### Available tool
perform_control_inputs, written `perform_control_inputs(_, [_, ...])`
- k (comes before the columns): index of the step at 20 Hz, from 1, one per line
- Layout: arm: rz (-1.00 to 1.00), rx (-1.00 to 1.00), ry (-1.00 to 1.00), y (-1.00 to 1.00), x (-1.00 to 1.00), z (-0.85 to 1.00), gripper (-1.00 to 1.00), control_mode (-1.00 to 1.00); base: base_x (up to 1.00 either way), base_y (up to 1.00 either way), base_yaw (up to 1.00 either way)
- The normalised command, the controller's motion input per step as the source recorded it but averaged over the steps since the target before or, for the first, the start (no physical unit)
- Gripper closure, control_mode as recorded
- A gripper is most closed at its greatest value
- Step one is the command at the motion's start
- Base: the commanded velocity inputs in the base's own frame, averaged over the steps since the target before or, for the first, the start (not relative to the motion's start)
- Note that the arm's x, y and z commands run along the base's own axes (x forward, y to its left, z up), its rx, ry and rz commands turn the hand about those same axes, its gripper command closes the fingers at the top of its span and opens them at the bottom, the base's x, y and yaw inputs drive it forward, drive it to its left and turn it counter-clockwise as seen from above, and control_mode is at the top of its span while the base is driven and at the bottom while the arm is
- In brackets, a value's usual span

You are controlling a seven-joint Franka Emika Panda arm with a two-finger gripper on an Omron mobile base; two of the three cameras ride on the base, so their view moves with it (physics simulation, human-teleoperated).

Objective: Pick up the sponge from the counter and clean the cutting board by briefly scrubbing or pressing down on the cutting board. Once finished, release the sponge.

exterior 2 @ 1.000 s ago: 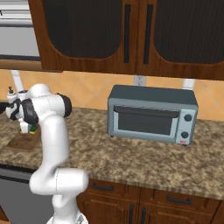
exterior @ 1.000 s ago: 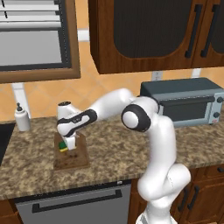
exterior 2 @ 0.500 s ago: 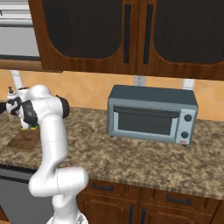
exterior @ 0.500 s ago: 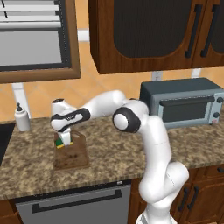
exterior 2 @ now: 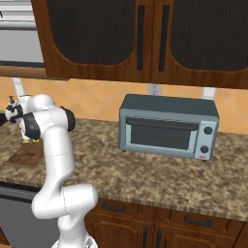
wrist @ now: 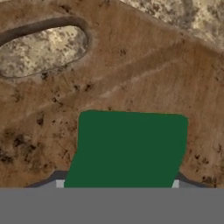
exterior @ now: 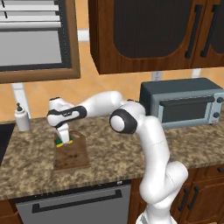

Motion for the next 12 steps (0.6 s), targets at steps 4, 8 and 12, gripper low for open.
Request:
perform_control_inputs(4, [0.00, -0.05, -0.10, 0.00, -1.00, -0.46, 1.00, -1.00, 0.00, 0.00, 0.00])
perform_control_inputs(8, [0.00, 0.00, -0.08, -0.02, -1.00, -0.40, 1.00, -1.00, 0.00, 0.00, 0.00])
perform_control_inputs(12, [0.00, 0.00, -0.06, -0.10, -0.96, -0.09, 1.00, -1.00, 0.00, 0.00, 0.00])
